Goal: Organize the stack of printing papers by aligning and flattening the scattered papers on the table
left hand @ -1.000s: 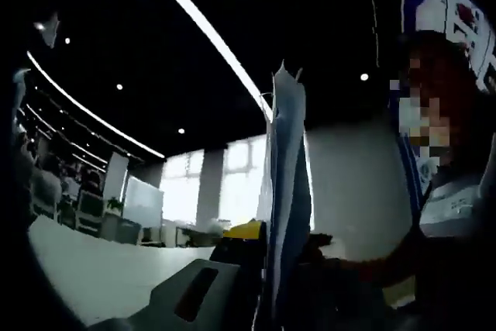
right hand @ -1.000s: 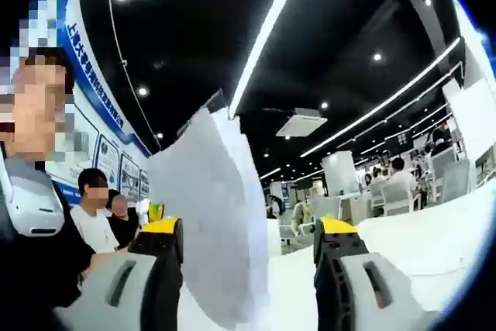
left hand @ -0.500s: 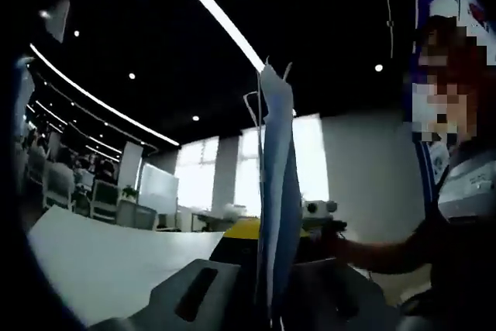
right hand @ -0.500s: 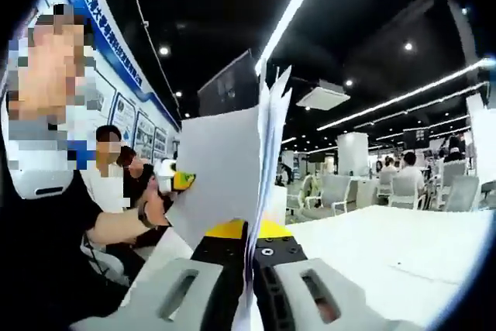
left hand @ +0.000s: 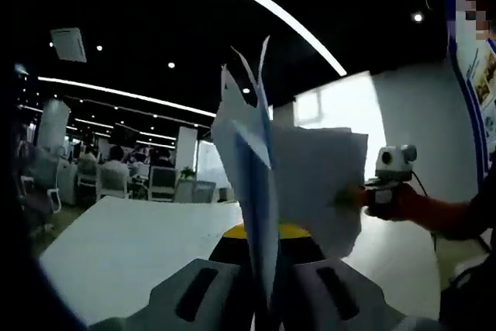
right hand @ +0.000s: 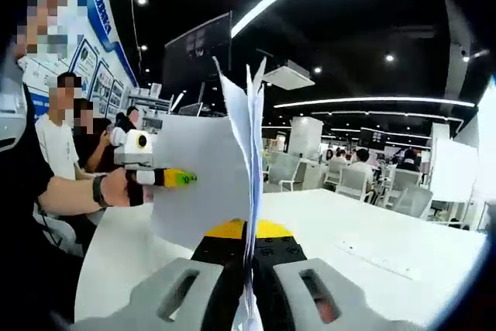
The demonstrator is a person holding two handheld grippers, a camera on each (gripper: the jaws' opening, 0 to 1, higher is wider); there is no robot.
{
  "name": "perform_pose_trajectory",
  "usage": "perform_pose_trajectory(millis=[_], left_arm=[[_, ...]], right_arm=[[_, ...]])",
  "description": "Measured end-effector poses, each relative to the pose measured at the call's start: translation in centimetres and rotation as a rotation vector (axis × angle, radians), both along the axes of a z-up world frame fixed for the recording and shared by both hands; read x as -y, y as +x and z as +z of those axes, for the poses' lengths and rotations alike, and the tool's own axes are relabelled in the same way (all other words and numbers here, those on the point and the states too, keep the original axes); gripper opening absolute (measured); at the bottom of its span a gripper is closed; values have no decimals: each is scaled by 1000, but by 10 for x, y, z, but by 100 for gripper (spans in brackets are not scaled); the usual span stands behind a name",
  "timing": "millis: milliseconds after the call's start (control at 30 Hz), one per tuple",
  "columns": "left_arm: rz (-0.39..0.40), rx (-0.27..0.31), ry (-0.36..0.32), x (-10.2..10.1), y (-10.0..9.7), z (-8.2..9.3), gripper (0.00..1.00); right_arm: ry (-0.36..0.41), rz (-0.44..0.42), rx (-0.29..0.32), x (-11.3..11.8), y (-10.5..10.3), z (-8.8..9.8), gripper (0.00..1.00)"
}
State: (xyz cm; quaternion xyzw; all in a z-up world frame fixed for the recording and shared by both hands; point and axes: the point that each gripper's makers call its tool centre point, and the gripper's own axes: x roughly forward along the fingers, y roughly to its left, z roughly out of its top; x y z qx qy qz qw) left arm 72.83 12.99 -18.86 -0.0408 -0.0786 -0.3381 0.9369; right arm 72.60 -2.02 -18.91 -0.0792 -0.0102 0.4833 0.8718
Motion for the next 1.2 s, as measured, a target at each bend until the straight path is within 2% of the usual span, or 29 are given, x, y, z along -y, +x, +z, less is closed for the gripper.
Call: perform_pose_trajectory(millis=[33,67,167,333,400,500,533,600,633,667,700,800,967,1200], left_arm=[[9,-3,22,1,1,-5,6],[24,-2,34,1,1,-7,6],[22,-25,0,3,0,-10,6],[40,-13,-9,3,2,-6,6],[39,-12,-14,4,2,-6,6],[44,-2,36,6,3,-18,7],[45,-21,38,5,4,-24,9],[76,-94,-24,2,6,-35,19],[75,-103,-38,3,5,-37,22],[68,-95,-22,6,4,-39,21],[66,-93,-10,8,3,-41,20],[70,-96,-2,8,3,-41,22],[83,-95,8,-1,4,-32,28],[78,-82,1,-6,4,-16,38]], right_arm=[[16,1,-36,0,-1,-4,0],[28,-8,-46,1,1,-7,0],[26,-17,-36,0,1,-12,0],[51,-34,-25,1,3,-9,0],[84,-19,-57,0,1,-10,0],[92,-28,-65,2,3,-17,0],[77,-24,-65,3,5,-25,0],[-7,-27,-107,6,5,-47,0],[-48,-22,-117,6,4,-56,2],[-59,-35,-109,6,6,-58,4],[-61,-39,-94,5,6,-58,6],[-67,-38,-103,4,6,-59,17],[-72,-47,-72,8,8,-47,20],[-19,-75,-95,20,12,-33,26]])
